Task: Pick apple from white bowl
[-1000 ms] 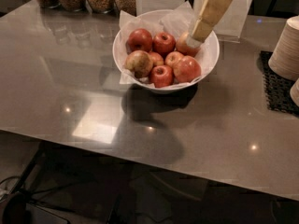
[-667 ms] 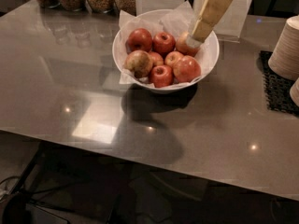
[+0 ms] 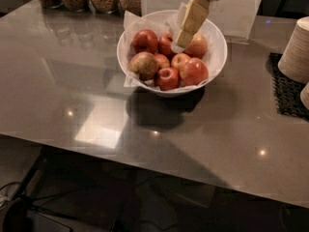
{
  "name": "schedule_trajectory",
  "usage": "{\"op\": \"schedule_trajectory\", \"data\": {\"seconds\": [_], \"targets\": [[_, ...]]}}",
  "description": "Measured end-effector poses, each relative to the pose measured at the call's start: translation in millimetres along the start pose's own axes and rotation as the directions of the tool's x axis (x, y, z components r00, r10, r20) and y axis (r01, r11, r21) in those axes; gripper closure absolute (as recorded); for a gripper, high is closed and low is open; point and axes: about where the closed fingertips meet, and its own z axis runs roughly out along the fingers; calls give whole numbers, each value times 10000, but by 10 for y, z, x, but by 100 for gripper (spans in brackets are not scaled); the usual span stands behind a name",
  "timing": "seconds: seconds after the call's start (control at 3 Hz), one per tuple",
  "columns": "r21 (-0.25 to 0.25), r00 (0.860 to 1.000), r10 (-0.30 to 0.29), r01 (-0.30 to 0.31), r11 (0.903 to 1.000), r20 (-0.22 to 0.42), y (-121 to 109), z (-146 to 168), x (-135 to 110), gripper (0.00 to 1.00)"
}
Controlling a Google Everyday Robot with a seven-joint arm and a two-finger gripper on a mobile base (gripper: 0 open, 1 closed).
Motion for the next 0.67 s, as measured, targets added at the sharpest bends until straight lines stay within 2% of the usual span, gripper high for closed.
{"op": "schedule_trajectory", "data": {"seconds": [0.33,0.67], "targets": [[-383,9979,88,-63,9992,647,-142,487,-15,0],[-679,9926,295,-216,9975,1180,-163,840,-23,0]]}}
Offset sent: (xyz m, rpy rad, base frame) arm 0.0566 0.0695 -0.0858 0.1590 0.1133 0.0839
